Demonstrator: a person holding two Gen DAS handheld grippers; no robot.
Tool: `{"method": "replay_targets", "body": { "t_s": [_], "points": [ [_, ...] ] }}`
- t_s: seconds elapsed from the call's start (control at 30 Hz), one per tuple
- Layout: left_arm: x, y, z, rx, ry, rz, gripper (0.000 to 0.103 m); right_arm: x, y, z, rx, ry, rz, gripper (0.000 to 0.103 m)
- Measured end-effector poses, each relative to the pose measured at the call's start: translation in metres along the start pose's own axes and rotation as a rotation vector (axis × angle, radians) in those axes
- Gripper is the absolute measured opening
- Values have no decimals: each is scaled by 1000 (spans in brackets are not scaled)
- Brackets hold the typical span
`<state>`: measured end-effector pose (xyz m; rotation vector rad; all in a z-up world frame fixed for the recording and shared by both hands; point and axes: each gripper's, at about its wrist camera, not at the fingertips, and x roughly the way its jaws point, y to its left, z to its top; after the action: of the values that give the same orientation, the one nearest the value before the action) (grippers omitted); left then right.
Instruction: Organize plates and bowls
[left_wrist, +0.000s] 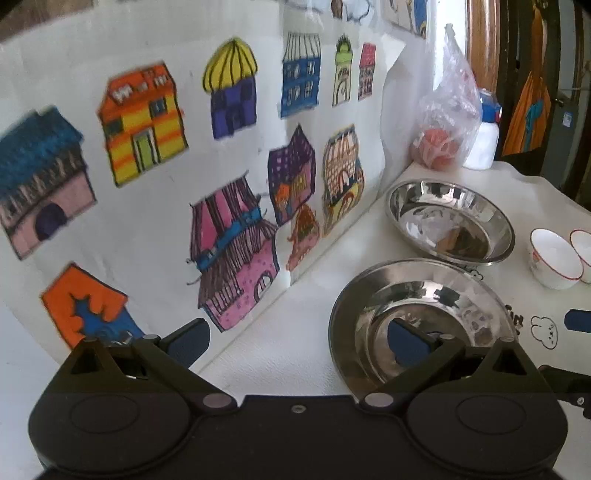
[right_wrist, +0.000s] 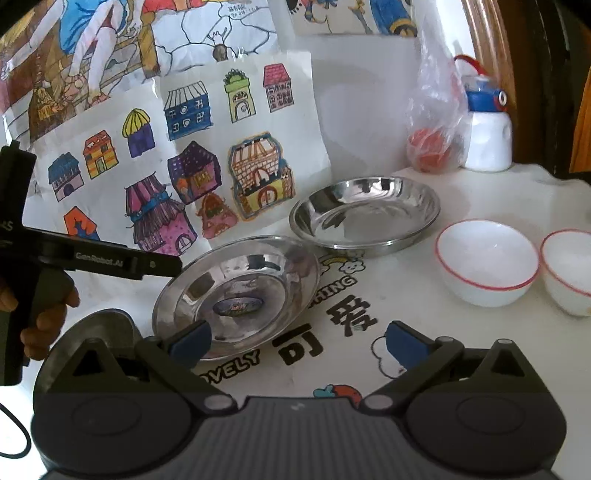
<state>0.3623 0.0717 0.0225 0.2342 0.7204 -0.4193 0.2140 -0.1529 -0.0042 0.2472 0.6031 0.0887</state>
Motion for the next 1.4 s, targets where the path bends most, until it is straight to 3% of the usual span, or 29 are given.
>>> {"method": "replay_targets", "body": {
  "t_s": [0.3, 0.5, 0.73, 0.97, 1.27, 1.4],
  "points": [
    [15, -5, 1, 18, 40, -34, 102, 15, -1, -5, 10, 13, 27, 102],
    [20, -10, 2, 43, 60, -46, 102, 19, -1, -6, 26, 16, 69, 86],
    [25, -11, 2, 48, 88, -67, 87, 20, -2, -7, 31, -2, 91, 73],
    [27, -14, 1, 46, 106, -82, 80, 21, -1, -8, 43, -6, 133, 64],
    [30, -16, 1, 50, 118, -86, 69, 26, -10, -10, 119, 13, 210, 36],
    [30, -17, 0, 48, 123, -92, 54, 28, -13, -11, 142, 12, 218, 30]
  ]
}}
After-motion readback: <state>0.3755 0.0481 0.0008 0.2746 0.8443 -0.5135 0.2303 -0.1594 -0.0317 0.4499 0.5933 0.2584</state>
